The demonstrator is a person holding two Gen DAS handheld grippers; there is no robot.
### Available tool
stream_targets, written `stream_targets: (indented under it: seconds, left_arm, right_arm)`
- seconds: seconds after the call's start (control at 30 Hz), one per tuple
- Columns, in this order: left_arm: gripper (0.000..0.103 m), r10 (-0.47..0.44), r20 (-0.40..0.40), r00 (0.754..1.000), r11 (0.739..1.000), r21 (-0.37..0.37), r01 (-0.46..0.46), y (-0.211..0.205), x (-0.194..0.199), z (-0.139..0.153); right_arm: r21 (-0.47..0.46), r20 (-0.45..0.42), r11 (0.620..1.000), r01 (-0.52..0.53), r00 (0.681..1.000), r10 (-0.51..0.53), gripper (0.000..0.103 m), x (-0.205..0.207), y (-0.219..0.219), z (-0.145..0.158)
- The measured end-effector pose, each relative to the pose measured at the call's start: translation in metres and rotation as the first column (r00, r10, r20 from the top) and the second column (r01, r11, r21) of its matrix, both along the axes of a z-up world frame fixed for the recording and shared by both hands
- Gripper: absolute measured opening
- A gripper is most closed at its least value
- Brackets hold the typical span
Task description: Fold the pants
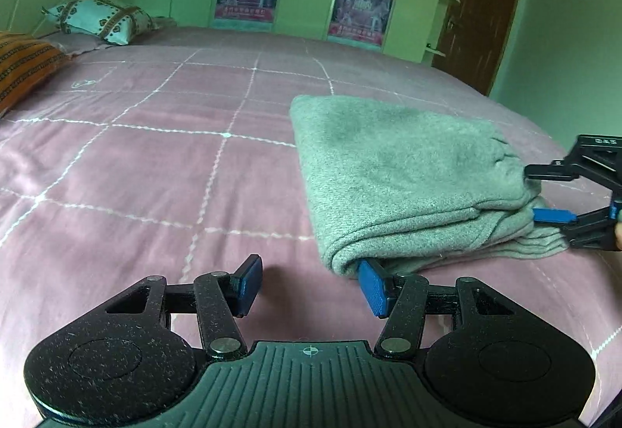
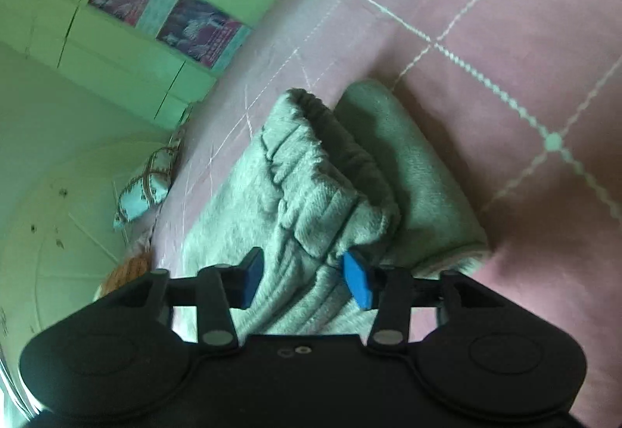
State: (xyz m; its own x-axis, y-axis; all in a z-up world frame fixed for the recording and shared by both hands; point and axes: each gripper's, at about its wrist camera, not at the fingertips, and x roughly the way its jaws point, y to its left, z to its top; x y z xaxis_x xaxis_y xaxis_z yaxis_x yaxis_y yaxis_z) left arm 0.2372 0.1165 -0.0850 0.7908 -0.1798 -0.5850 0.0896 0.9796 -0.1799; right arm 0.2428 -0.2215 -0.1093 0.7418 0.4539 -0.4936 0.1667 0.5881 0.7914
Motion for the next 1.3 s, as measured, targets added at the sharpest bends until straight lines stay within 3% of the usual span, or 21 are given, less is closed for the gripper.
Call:
stream_targets:
  seconds: [0.1,0.2,0.3,0.57,0.63,0.73,0.77,0.8,0.9,1.0,1.07,1.1,1.13,1.2,1.23,1.3]
  left_arm:
    - [0.055,-0.011,-0.010,1.000,1.000,0.022,0.011,-0.005,0.001,-0.005]
    - [0.055,-0.013,-0.002,1.000,1.000,0.027,0.013,-0.006,-0.001,-0.010]
    - [0.055,-0.006,0.015,1.000,1.000,0.013,0.006,-0.007,-0.008,-0.010]
    - [0.055,-0.025,0.029,0.999,0.999,0.034,0.024,-0.011,-0.014,0.000]
    - [0.055,-0.025,0.019,1.000,0.999,0.025,0.025,-0.012,-0.012,-0.001]
    - [0.055,-0.037,0.017,0.999,0.999,0.032,0.037,-0.019,-0.007,0.001]
    - [0.055,-0.031,0.011,0.999,0.999,0.033,0.031,-0.020,-0.004,0.000]
    - [0.055,-0.019,0.002,1.000,1.000,0.024,0.019,-0.019,-0.001,0.000]
    - [0.058,-0.003,0.004,1.000,1.000,-0.016,0.003,-0.016,0.000,-0.002]
    - [0.062,0.005,-0.002,1.000,1.000,-0.016,-0.005,-0.015,-0.001,-0.007]
    - [0.062,0.008,-0.008,1.000,1.000,-0.025,-0.008,-0.015,-0.001,-0.009]
    - [0.062,0.005,-0.009,1.000,1.000,-0.021,-0.005,-0.014,-0.001,-0.009]
    - [0.062,0.002,-0.008,1.000,1.000,-0.014,-0.002,-0.014,-0.002,-0.009]
    - [0.063,0.000,-0.007,1.000,1.000,-0.003,0.000,-0.014,-0.002,-0.009]
    - [0.063,-0.001,-0.007,1.000,1.000,-0.006,0.001,-0.013,-0.002,-0.010]
    - [0.063,0.003,-0.005,1.000,1.000,-0.009,-0.003,-0.013,-0.001,-0.011]
  right_arm:
    - [0.017,-0.047,1.000,0.017,0.999,-0.016,0.043,0.010,0.000,0.002]
    - [0.022,-0.085,1.000,0.022,0.996,-0.020,0.030,0.011,-0.004,0.000]
    - [0.104,-0.100,0.993,0.047,0.994,-0.036,0.030,-0.003,-0.017,-0.003]
    - [0.073,0.006,0.997,0.029,1.000,-0.029,0.035,0.000,-0.009,0.008]
    - [0.056,-0.064,0.998,0.028,0.998,-0.025,0.031,0.010,-0.007,0.000]
    - [0.070,-0.100,0.997,0.046,0.994,-0.039,0.031,0.024,-0.005,-0.003]
    - [0.033,-0.090,0.999,0.036,0.995,-0.032,0.021,0.028,-0.003,0.001]
    - [0.006,-0.062,1.000,0.015,0.998,-0.014,0.019,0.029,-0.001,0.007]
    - [-0.001,0.163,1.000,-0.013,0.987,0.013,0.017,0.002,-0.004,0.044]
    - [-0.033,0.162,0.999,-0.011,0.987,0.016,0.017,-0.020,-0.012,0.043]
    - [-0.070,0.039,0.997,-0.027,0.999,0.030,0.023,-0.009,-0.015,0.013]
    - [-0.013,-0.008,0.999,-0.031,0.999,0.031,0.023,-0.006,-0.022,-0.001]
    - [0.040,0.010,0.999,-0.012,1.000,0.011,0.026,-0.012,-0.028,-0.004]
    - [0.002,0.050,0.999,0.041,0.998,-0.041,0.050,-0.027,-0.028,0.007]
    - [-0.014,0.058,0.998,0.056,0.997,-0.055,0.074,-0.030,-0.027,0.009]
    - [0.027,0.037,0.998,0.057,0.998,-0.058,0.069,-0.029,-0.033,0.004]
